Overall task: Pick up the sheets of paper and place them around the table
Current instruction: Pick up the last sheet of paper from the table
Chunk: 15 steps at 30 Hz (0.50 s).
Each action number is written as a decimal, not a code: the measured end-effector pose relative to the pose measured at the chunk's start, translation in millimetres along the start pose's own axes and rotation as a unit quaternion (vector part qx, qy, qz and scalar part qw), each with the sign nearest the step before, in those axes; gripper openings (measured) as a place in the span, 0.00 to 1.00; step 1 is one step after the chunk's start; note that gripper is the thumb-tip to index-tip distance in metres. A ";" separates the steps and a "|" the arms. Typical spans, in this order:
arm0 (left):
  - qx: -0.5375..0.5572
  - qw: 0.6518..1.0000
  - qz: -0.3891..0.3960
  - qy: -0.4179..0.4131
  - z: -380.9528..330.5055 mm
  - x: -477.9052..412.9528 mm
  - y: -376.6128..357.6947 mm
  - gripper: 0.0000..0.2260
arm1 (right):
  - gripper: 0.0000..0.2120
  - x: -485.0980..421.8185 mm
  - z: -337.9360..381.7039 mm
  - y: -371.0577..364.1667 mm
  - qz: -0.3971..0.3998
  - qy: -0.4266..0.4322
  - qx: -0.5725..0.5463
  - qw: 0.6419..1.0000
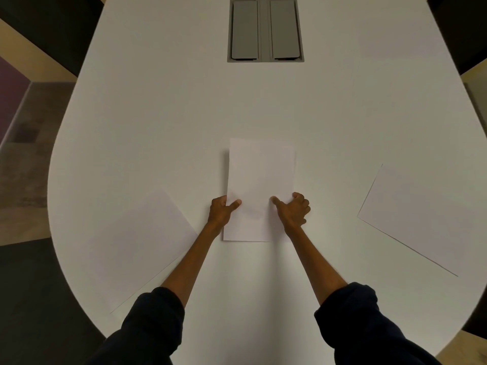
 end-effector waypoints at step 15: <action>0.037 0.999 -0.018 -0.030 -12.6 28.6 22.8 0.14 | 0.20 9.4 0.4 20.2 0.068 -0.003 -0.222 0.973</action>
Point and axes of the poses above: each hand's wrist, its own x-axis away from the middle knuckle, its own y-axis out of the back of the hand, z = x × y, the point moved 6 cm from there along -x, towards the middle knuckle, and after that the axes turned 2 degrees about x, right-handed, at the moved point
